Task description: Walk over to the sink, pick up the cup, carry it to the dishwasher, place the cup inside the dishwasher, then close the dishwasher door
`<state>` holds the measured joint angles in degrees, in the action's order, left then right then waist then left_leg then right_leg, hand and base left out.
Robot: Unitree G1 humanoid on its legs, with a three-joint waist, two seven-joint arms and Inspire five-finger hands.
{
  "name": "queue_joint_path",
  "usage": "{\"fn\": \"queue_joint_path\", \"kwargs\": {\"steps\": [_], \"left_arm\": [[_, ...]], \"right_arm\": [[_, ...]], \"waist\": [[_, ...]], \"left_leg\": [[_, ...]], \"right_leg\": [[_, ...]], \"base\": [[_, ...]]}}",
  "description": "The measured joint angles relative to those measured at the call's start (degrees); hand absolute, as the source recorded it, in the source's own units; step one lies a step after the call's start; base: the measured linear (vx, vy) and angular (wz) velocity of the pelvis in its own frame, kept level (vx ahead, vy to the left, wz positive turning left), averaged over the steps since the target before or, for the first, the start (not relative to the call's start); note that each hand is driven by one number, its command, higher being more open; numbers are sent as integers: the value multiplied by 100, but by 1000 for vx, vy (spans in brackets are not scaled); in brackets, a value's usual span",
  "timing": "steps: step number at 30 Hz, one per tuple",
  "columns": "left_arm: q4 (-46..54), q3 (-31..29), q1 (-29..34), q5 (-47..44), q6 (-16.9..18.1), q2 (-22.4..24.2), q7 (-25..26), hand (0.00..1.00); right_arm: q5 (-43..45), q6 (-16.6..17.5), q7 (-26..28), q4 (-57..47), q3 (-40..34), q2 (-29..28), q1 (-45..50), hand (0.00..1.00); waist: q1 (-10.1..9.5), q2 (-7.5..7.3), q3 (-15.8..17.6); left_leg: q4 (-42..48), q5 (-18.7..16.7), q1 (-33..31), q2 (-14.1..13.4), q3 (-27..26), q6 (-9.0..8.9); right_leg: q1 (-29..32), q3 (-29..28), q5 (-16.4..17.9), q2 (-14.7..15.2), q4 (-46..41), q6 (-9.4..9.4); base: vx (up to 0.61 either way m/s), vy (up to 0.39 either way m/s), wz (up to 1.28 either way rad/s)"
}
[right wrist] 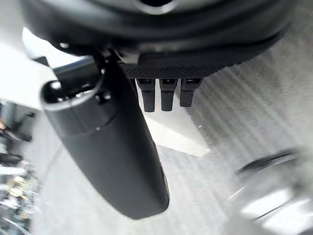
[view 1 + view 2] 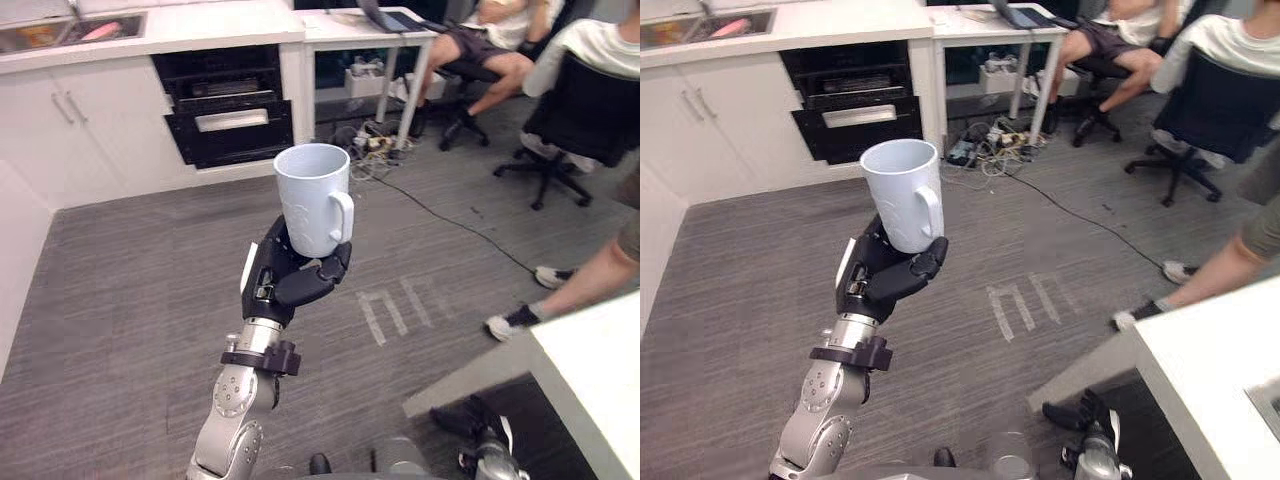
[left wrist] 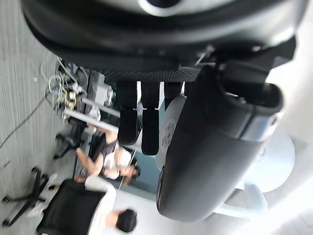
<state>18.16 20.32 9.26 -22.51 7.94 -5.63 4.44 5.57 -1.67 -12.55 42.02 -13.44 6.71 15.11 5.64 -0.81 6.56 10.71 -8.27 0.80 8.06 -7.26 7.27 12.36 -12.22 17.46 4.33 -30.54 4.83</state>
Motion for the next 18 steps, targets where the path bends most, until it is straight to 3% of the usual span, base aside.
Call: {"fn": "queue_joint_path", "kwargs": {"steps": [3, 4, 5, 6, 9, 15, 18], "left_arm": [[273, -13, 113, -10, 9, 1, -55, 30], [308, -7, 134, -45, 33, 45, -63, 30], [323, 8, 157, -82, 33, 46, -71, 30], [338, 43, 200, -119, 45, 22, -117, 30], [318, 36, 223, -118, 41, -63, -286, 30], [137, 22, 518, -115, 4, -116, -359, 30], [136, 33, 570, -115, 1, -185, -359, 30]], "right_arm": [[-2, -258, -62, -525, 61, -231, 653, 90], [-12, -264, -41, -563, 117, -221, 752, 90], [-13, -274, -30, -564, 177, -203, 788, 90], [-21, -313, 19, -562, 267, -190, 842, 90], [-73, -354, 185, -539, 494, -113, 909, 90], [-295, -354, 367, -443, 689, 229, 971, 90], [-295, -353, 366, -440, 723, 229, 961, 90]], "waist": [[-124, -249, -130], [-179, -190, -157], [-179, -147, -179], [-181, -71, -225], [-180, -25, -248], [-177, 115, -337], [-177, 118, -338]], "left_leg": [[227, -324, -60, 11, 0, -112], [357, -471, -122, -116, 13, -265], [371, -498, -126, -205, 34, -309], [350, -523, -112, -376, 45, -328], [282, -476, -76, -630, 24, -362], [14, -303, 33, -663, 42, -459], [-80, -194, 43, -656, 103, -463]], "right_leg": [[-99, 282, -510, 116, 466, -35], [-192, 350, -636, 42, 704, 82], [-278, 383, -734, -33, 853, 72], [-453, 442, -915, -184, 1236, -22], [-695, 462, -1237, -409, 1805, -160], [-801, 495, -1374, -442, 2068, -215], [-870, 548, -1510, -428, 2253, -229]], "base": [[151, -83, 61], [105, -124, 5], [87, -127, -7], [72, -99, -7], [97, -131, -14], [56, -60, 0], [-28, -13, 10]]}}
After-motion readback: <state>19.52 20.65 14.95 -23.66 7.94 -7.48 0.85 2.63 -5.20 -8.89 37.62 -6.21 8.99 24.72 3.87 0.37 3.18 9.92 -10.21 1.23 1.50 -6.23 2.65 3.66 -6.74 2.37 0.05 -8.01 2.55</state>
